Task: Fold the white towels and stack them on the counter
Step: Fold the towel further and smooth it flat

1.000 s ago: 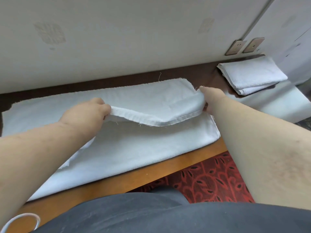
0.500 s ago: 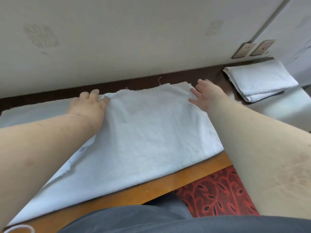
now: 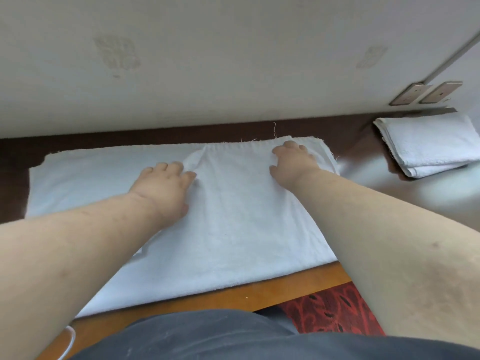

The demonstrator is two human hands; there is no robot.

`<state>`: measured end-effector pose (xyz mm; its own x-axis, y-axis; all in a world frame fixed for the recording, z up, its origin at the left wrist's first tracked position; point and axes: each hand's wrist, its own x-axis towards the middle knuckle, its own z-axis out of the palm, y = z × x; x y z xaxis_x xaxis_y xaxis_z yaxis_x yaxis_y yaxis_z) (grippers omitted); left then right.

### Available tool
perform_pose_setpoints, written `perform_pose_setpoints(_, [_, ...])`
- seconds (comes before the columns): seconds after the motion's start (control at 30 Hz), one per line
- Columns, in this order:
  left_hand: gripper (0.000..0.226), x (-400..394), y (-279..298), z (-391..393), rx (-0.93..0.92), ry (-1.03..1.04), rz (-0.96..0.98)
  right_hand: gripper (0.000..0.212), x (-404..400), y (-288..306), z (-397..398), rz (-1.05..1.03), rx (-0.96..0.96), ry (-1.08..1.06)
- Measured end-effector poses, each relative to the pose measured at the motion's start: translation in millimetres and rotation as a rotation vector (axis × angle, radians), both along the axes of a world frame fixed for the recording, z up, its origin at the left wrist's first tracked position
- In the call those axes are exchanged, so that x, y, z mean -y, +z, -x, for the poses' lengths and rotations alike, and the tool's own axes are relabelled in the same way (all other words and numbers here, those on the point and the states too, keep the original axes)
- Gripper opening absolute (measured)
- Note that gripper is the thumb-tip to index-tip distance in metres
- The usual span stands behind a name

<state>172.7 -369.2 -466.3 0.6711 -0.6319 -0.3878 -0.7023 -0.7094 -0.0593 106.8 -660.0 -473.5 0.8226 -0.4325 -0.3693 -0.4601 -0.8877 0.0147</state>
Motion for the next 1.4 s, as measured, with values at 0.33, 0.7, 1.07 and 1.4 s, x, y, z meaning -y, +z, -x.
perform_pose_setpoints(0.33, [0.062,-135.4,-13.3,41.2,-0.084,0.101,0.013,0.051,-225.1,10.9,-40.8,-0.786,-0.334,-0.17])
perform_pose_setpoints(0.7, [0.035,-150.4,16.3,14.4,-0.065,0.35,0.522,0.015,-306.6,15.5,-31.4,-1.58,-0.015,-0.958])
perform_pose_setpoints(1.07, [0.012,-223.8,13.4,-44.7,-0.098,0.856,0.747,0.024,-334.2,40.6,-105.0,-1.699,0.31,-1.007])
perform_pose_setpoints(1.4, [0.051,-254.7,-9.6,-43.6,-0.33,0.952,0.346,0.04,-367.9,9.4,-106.5,-0.906,0.036,-0.056])
